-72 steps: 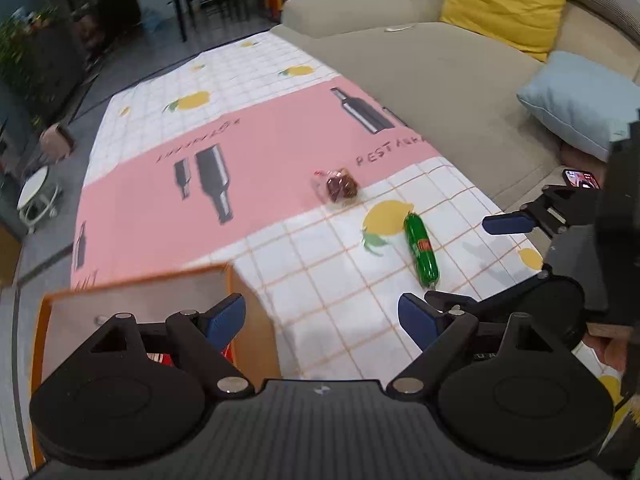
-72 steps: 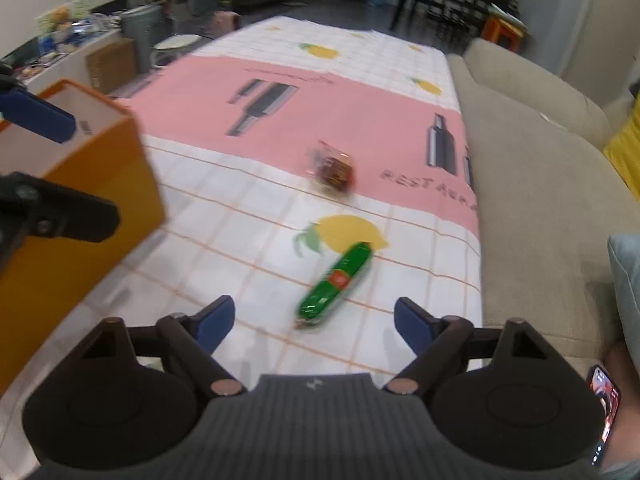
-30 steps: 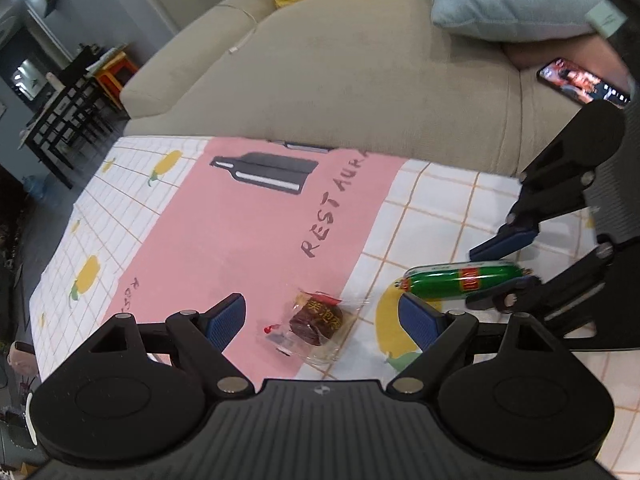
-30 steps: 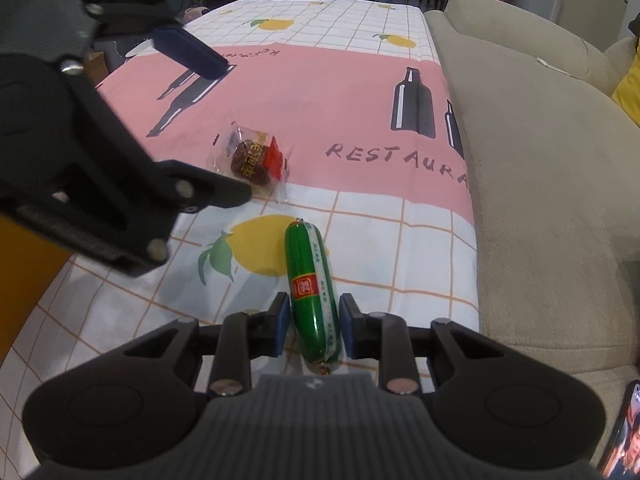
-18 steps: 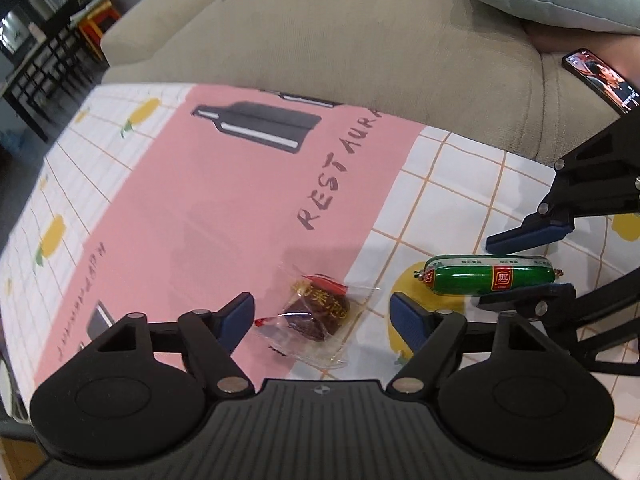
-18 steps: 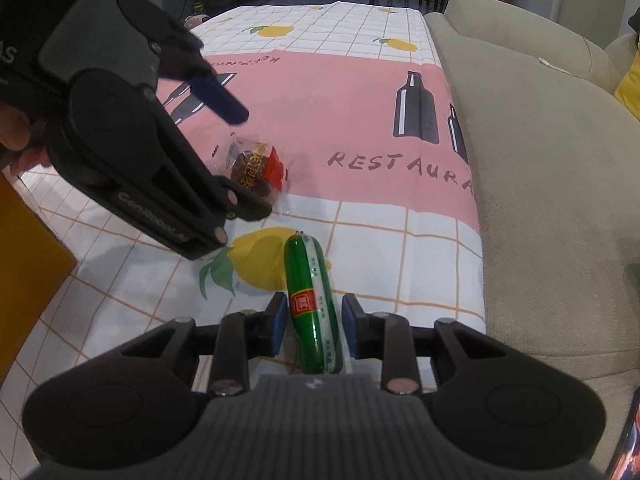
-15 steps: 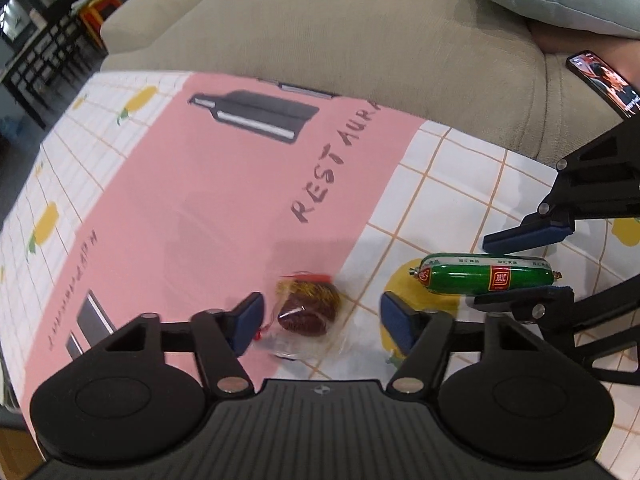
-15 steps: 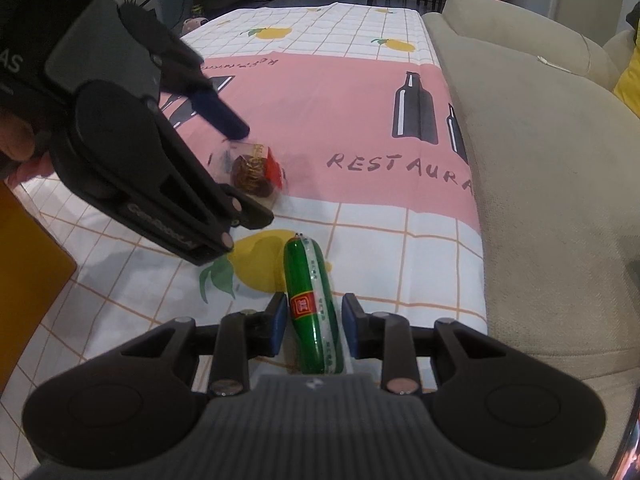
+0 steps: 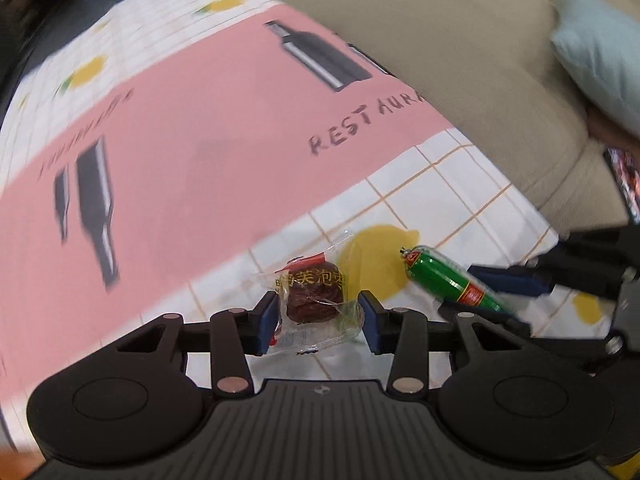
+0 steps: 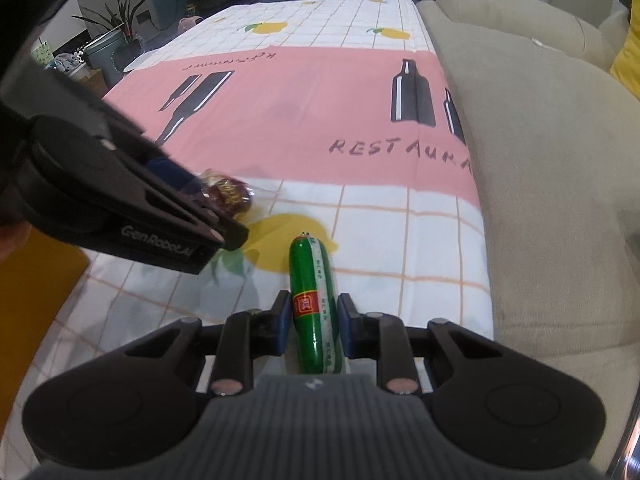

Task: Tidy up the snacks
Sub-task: 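Close the left tool on the wrapped brown meat snack, then lift the meat snack and sausage and carry them over the box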

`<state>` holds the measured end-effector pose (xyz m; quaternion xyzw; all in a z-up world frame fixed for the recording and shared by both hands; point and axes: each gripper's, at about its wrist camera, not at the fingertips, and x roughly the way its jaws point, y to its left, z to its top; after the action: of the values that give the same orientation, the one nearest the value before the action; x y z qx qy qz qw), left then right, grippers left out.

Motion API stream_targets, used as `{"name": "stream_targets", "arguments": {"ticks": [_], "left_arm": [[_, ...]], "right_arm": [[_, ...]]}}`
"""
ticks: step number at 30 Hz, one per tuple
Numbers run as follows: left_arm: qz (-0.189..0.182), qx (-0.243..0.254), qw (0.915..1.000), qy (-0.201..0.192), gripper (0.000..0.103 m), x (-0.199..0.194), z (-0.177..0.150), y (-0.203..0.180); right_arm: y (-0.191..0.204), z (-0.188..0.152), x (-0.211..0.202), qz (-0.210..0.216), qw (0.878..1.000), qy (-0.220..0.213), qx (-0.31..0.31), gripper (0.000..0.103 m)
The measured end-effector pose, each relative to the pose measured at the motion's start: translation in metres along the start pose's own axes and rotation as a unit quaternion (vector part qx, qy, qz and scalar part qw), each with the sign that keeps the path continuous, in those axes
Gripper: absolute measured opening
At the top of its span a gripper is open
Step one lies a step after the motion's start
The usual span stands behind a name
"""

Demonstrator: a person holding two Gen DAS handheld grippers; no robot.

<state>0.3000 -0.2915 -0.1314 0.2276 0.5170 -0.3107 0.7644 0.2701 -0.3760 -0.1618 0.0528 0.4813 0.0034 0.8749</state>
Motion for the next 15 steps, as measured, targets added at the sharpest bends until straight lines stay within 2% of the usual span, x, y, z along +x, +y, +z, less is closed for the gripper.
{"name": "stream_targets", "arguments": {"ticks": [4, 9, 15], "left_arm": [[-0.005, -0.056, 0.9983, -0.016, 0.048, -0.022, -0.023, -0.003], [-0.011, -0.126, 0.9916, -0.030, 0.048, -0.053, -0.054, -0.002], [-0.018, -0.163, 0.9855, -0.044, 0.048, -0.087, -0.087, -0.006]], "right_arm": [[0.008, -0.011, -0.008, 0.001, 1.000, 0.013, -0.006, 0.021], [0.020, -0.030, -0.021, 0.008, 0.999, 0.030, -0.015, 0.021], [0.035, -0.051, -0.037, 0.039, 0.998, 0.050, -0.008, 0.020]]}}
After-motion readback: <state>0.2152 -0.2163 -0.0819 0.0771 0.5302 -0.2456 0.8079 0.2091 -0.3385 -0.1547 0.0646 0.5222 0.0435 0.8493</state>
